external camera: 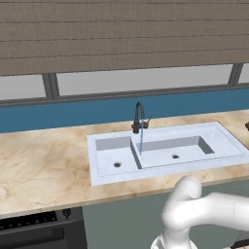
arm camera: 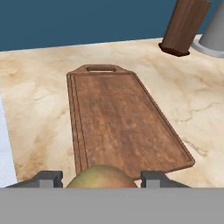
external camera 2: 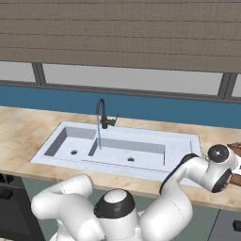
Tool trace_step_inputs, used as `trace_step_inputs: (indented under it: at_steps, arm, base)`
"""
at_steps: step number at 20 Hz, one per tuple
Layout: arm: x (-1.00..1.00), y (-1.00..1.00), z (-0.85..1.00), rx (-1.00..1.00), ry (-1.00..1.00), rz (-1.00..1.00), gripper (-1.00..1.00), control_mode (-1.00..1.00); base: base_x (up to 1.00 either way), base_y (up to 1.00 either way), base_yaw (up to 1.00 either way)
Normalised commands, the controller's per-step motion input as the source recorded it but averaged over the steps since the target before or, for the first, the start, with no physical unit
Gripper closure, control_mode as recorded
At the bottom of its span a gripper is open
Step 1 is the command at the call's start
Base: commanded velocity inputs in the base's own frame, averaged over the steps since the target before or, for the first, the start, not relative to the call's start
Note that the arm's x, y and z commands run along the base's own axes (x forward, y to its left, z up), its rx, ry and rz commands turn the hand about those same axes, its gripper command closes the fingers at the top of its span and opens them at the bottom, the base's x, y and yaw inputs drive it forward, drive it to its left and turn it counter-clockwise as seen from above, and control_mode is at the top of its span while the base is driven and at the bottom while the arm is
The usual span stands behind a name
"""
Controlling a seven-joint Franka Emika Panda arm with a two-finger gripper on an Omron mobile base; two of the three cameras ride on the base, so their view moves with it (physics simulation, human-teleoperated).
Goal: Pick the peach from the sink and place it on the cutting board to airdry. Then turn off the sink faucet.
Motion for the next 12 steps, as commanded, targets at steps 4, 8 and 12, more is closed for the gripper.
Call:
trace_step_inputs:
  at_steps: [4, 8, 12]
  arm:
    - [0.27, -0.11, -0.13, 0.00, 0.02, 0.00, 1.00, -1.00]
    - [0.25, -0.10, -0.13, 0.00, 0.02, 0.00, 1.00, -1.00]
    - [0.20, -0.18, -0.17, 0.00, 0.02, 0.00, 1.00, -1.00]
  base:
    - [0.00, 0.00, 0.00]
    - [0.00, 0.00, 0.00]
    - [0.00, 0.00, 0.00]
